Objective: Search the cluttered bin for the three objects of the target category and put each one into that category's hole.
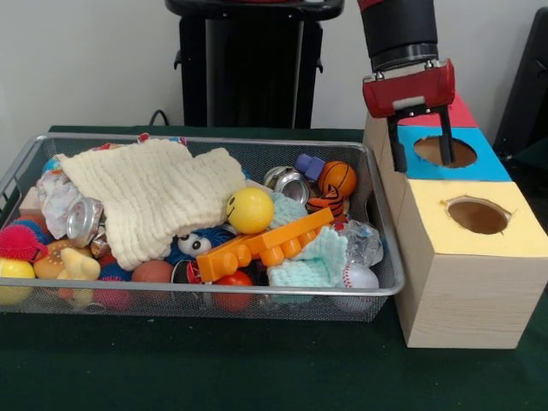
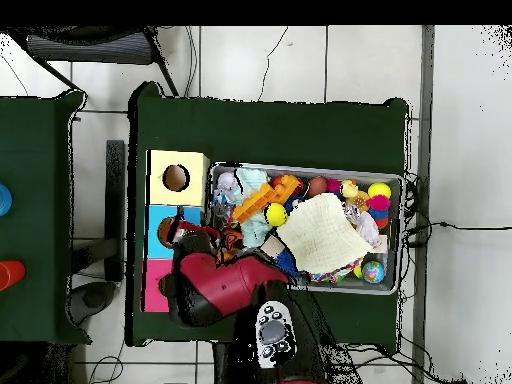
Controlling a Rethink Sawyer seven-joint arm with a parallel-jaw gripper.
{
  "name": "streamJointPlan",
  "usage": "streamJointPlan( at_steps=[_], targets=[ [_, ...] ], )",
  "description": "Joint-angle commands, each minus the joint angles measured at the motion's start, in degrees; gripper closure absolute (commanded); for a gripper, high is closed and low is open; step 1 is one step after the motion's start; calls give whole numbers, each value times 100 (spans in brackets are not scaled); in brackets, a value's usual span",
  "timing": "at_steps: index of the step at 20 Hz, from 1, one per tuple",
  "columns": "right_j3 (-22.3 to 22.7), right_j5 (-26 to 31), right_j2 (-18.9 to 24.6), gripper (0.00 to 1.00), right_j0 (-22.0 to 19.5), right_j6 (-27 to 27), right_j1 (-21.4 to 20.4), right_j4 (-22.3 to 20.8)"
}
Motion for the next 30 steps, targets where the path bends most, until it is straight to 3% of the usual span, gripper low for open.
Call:
streamJointPlan(
  at_steps=[1, 6, 13, 21, 25, 30],
  targets=[
    [-708, 1688, -68, 0, 4, -984, 265, -522],
    [-841, 1847, -210, 0, 42, -854, 257, -767],
    [-346, 2621, 577, 0, -567, -979, -136, -609],
    [431, 3253, 1608, 0, -1393, -1123, -952, -162],
    [473, 3021, 1685, 0, -1578, -998, -753, -473],
    [162, 2400, 1398, 0, -1431, -643, 21, -973]
  ],
)
